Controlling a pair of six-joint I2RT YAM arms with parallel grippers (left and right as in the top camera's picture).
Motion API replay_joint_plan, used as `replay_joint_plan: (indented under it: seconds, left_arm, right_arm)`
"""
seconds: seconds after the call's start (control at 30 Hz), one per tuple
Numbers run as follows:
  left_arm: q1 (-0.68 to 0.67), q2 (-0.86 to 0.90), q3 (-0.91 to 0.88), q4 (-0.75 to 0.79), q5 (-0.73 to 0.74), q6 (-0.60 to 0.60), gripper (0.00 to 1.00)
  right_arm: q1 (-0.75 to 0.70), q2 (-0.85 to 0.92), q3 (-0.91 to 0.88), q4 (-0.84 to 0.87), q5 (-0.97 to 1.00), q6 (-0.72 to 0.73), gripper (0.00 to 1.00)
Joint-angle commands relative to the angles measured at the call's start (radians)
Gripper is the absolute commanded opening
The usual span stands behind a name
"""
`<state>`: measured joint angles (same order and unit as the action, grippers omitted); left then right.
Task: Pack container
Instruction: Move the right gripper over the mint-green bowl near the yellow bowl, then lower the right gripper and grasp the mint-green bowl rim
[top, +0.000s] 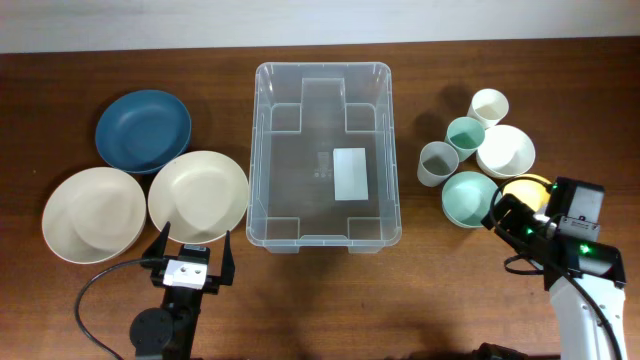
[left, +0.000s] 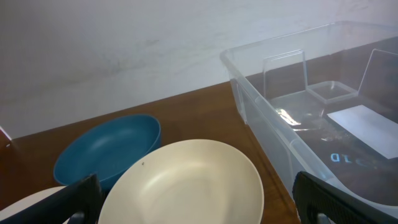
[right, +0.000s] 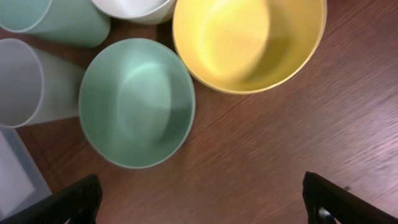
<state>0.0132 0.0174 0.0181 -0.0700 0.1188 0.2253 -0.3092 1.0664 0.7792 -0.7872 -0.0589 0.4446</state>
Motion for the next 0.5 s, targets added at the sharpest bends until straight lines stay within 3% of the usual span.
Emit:
replay_joint_plan:
  seconds: [0.0, 0.2, 0.47]
  left_arm:
    - [-0.004, -0.006, -0.009, 0.002, -0.007, 0.016, 0.99]
    - [-0.004, -0.006, -0.009, 0.002, -0.008, 0.016, 0.99]
    - [-0.004, -0.006, -0.009, 0.002, -0.007, 0.016, 0.99]
  right_arm:
    - [0.03, 0.016, -0.048, 0.017, -0.027, 0.089, 0.99]
    - [0.043, 0.032, -0.142, 0.108, -0.042, 0.089, 1.0]
    - [0.043, 0.042, -0.214, 0.218, -0.043, 0.089, 0.93]
